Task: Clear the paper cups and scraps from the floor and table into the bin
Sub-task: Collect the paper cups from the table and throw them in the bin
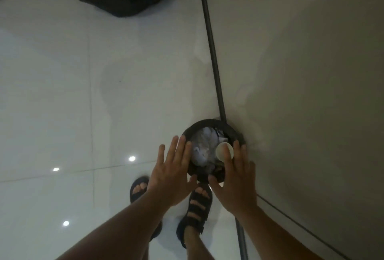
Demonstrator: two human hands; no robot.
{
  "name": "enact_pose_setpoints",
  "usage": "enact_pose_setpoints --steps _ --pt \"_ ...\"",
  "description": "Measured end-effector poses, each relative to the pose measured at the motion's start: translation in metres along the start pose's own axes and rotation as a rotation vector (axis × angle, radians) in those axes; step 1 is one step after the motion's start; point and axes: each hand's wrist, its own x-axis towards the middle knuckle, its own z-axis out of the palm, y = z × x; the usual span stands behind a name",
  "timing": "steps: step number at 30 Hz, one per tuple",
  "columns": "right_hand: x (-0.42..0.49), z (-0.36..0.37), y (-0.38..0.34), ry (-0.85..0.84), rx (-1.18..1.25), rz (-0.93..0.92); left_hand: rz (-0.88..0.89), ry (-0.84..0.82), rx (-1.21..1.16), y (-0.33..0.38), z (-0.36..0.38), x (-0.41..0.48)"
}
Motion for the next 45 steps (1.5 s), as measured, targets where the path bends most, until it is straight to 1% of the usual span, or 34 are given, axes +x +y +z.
enact_pose_setpoints --steps 3,6,9,12,15,18,23,27,31,34,38,41,45 --pt "-0.03 -0.048 -0.031 -0.08 0.013 -0.046 -0.098 -0.056 0.012 -0.003 -0.036 -0.06" --pt "-0.056 -0.1 -0.065 -0.172 0.019 -0.114 -0.241 -0.076 -0.054 -0.001 -0.079 -0.126" --pt "-0.081 -0.152 -0.1 -0.205 -0.003 -0.265 -0.386 0.016 -0.125 0.004 -0.121 -0.194" --pt "-0.109 -0.192 -0.139 -0.195 -0.074 -0.417 -0.532 0.101 -0.181 0.003 -0.154 -0.261" --pt "-0.14 -0.22 -0.179 -0.174 -0.125 -0.6 -0.658 0.154 -0.224 -0.001 -0.175 -0.331" --pt "-0.179 -0.233 -0.225 -0.139 -0.213 -0.755 -0.788 0.206 -0.274 -0.005 -0.179 -0.409" --pt "-0.283 -0.226 -0.313 -0.211 -0.263 -0.947 -1.034 0.317 -0.344 0.006 -0.16 -0.567" --pt "-0.384 -0.204 -0.389 -0.285 -0.274 -1.177 -1.273 0.418 -0.386 0.015 -0.131 -0.693" --pt "-0.473 -0.178 -0.463 -0.368 -0.284 -1.374 -1.513 0.487 -0.441 0.019 -0.093 -0.799" --pt "-0.525 -0.159 -0.513 -0.408 -0.28 -1.519 -1.673 0.503 -0.49 0.015 -0.065 -0.859" --pt "-0.571 -0.126 -0.58 -0.458 -0.288 -1.648 -1.816 0.544 -0.558 -0.006 -0.042 -0.917" --pt "-0.595 -0.101 -0.638 -0.502 -0.302 -1.706 -1.918 0.599 -0.586 -0.035 -0.04 -0.96" --pt "-0.629 -0.083 -0.715 -0.511 -0.289 -1.818 -2.029 0.686 -0.574 -0.074 -0.045 -1.017"
